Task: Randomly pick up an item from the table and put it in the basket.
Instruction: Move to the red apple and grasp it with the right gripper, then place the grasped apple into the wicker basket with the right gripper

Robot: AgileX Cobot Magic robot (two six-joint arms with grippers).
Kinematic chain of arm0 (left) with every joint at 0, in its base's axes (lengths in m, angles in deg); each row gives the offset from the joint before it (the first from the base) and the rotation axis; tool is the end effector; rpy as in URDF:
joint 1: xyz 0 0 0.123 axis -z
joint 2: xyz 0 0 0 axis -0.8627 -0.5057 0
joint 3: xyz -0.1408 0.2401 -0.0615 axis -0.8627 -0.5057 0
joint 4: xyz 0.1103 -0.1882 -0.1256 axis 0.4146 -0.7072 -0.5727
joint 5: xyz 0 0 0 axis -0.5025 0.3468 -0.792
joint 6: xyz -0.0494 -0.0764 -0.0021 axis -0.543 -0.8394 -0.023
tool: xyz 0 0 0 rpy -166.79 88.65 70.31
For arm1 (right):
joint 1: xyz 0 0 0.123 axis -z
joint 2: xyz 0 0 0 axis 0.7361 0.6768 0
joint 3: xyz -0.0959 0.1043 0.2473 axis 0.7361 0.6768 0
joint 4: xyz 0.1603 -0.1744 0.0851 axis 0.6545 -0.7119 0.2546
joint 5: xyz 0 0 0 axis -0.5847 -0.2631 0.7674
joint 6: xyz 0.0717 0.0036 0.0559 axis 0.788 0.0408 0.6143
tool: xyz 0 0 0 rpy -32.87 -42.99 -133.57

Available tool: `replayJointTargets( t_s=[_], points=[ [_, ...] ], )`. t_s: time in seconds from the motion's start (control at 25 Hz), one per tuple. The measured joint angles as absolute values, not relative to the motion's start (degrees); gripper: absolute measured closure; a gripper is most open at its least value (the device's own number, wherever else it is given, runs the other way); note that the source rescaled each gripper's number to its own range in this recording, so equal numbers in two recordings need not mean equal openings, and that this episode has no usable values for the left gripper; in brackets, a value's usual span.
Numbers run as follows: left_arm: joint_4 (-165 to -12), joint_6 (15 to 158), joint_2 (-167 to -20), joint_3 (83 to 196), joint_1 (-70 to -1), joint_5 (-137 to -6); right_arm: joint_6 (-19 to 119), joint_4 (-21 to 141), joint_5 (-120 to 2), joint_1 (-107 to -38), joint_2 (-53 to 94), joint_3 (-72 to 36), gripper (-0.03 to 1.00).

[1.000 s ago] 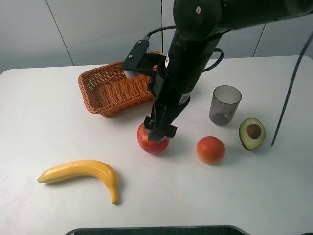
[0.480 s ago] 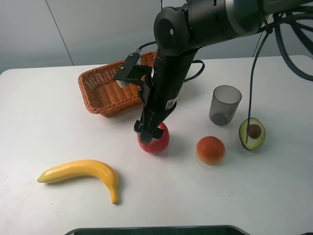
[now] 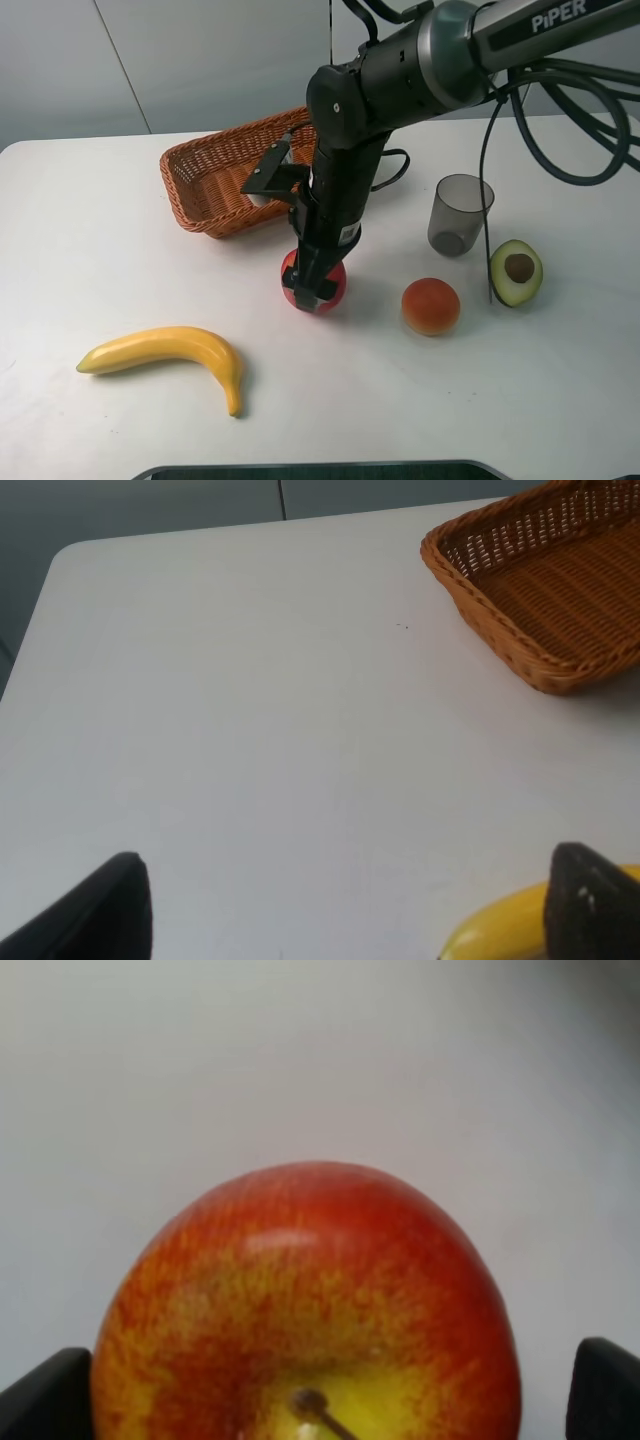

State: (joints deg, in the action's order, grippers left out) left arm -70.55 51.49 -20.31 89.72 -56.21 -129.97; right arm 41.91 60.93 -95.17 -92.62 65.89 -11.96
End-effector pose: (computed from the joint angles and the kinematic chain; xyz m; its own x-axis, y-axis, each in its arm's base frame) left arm -0.0075 0.0067 0.2795 -0.4665 0.0430 -0.8835 0.0053 0.9989 0.0459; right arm 0.2648 0.2801 0.1220 -0.3273 -0.9348 -0.1377 -0.9449 0.3237 0.0489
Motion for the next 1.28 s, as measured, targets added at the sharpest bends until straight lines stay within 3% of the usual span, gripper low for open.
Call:
replayJointTargets(
  t_s=[0.12, 0.16, 0.2, 0.24, 0.28, 1.0, 1.28],
  points=[
    [-70.5, 51.5, -20.3, 89.7, -56.2, -130.0, 42.6, 60.9, -94.8, -92.6, 66.3, -12.0, -0.03],
    [-70.5, 51.5, -20.3, 89.7, -56.2, -130.0, 42.6, 60.9, -94.5, -92.6, 66.4, -12.0, 0.01],
    [-70.5, 51.5, -20.3, 89.7, -56.2, -130.0, 42.7, 60.8, -94.4, -92.6, 66.4, -12.0, 0.25],
    [-70.5, 51.5, -20.3, 89.7, -56.2, -130.0, 42.7, 60.8, -94.4, -92.6, 66.4, -12.0, 0.86],
    [-70.5, 51.5, -20.2, 89.7, -56.2, -130.0, 42.7, 60.7, -94.3, -92.6, 66.4, -12.0, 0.97],
    [-70.5, 51.5, -20.3, 89.7, -56.2, -130.0, 42.8, 60.6, -95.0, -92.6, 66.1, -12.1, 0.95],
    [-70.5, 51.5, -20.3, 89.7, -56.2, -130.0, 46.0, 60.6, -101.0, -92.5, 59.5, -15.2, 0.95]
  ],
)
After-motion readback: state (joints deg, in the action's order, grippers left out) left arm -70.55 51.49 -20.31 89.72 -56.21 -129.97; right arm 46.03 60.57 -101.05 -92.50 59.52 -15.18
